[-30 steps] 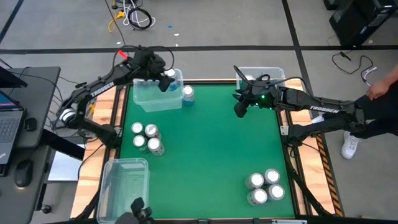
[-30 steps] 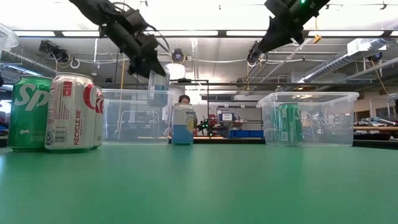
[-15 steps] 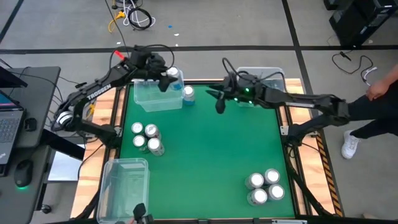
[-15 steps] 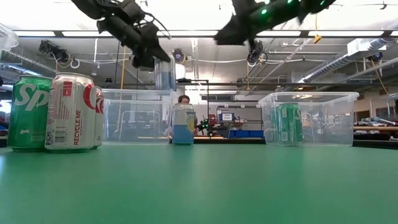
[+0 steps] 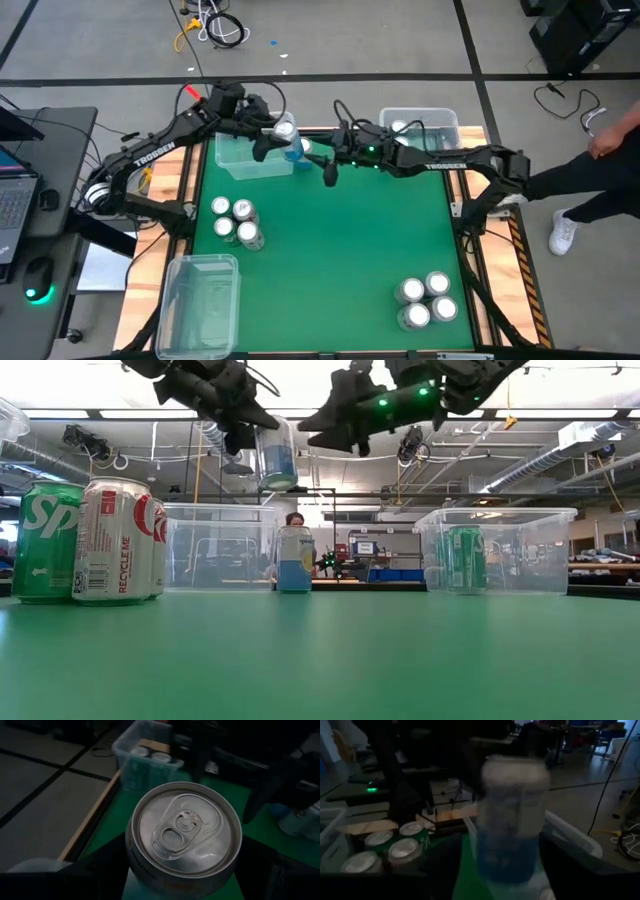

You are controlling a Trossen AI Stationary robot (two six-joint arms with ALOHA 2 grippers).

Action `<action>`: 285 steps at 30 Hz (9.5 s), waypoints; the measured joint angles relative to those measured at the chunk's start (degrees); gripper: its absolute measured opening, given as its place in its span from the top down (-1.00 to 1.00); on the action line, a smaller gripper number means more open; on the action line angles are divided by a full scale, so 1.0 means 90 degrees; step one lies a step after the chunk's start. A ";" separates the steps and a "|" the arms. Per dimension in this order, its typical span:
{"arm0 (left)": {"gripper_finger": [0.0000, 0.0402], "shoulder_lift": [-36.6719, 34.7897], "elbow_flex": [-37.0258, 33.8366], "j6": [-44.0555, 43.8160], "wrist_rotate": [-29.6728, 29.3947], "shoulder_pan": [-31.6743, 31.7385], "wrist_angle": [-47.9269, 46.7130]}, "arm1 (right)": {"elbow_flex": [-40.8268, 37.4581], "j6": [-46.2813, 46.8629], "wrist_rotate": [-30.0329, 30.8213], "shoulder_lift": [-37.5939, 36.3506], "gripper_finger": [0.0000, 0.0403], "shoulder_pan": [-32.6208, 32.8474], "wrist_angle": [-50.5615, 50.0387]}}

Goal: Sort soda cans
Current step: Put the blue white soda can into the top left transparent bin

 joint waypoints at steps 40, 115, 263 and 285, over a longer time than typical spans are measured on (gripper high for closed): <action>-0.44 0.0007 0.0000 -0.0169 0.0182 -0.0603 0.0283 | 0.1539 0.0362 -0.0690 0.1134 -0.57 -0.0017 -0.0540; 0.51 -0.2365 -0.1457 -0.0193 -0.0848 -0.0117 0.0959 | 0.3892 0.0279 0.0296 0.2879 -0.42 0.0342 -0.3374; -0.25 0.0100 0.0143 -0.0596 -0.3932 0.0225 -0.4746 | 0.6486 -0.1208 0.0283 0.2910 -0.66 -0.0250 -0.6479; -0.25 0.0244 -0.0624 -0.0645 -0.4097 0.0439 -0.3569 | 0.6486 -0.1336 0.0288 0.2449 -0.66 -0.0452 -0.6751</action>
